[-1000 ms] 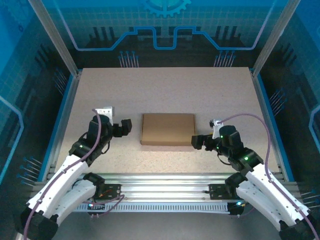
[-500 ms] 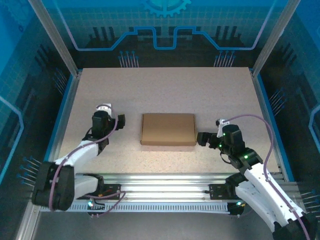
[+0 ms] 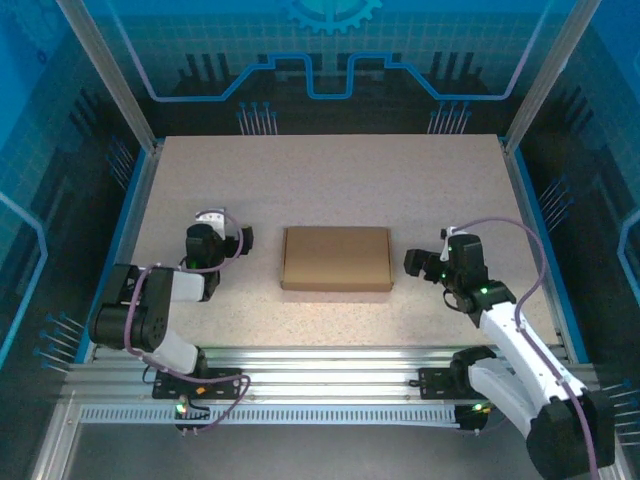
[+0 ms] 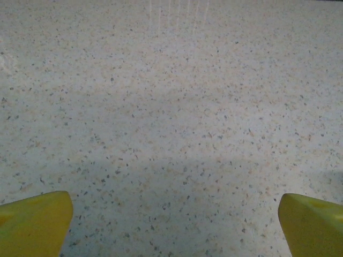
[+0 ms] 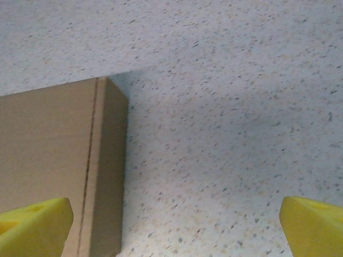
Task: Fold the paper box
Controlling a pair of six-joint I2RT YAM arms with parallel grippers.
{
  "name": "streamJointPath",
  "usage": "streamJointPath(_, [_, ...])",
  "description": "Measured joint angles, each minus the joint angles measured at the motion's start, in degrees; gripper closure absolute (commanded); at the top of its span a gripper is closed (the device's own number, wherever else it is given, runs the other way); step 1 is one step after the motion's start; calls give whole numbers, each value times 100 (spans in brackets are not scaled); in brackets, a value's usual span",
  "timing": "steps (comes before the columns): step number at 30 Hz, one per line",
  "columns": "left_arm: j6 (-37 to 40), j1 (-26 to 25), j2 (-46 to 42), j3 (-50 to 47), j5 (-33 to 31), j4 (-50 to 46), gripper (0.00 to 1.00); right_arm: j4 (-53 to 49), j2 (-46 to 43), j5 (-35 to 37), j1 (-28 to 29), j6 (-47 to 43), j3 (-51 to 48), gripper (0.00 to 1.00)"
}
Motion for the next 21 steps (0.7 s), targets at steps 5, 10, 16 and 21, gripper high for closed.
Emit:
streamJointPath(5, [0, 37, 0, 0, 85, 221, 1, 352, 614, 352, -197, -334, 306, 0])
streamJointPath(10, [2, 37, 0, 0, 109, 295, 1, 691, 1408, 850, -295, -876, 664, 0])
streamJointPath(16, [0, 39, 0, 0, 129, 308, 1, 2221, 2518, 1193, -304, -1655, 466, 0])
streamJointPath(21, [0, 37, 0, 0, 131, 310, 1, 3956, 3032, 1156, -367, -2173, -216, 0])
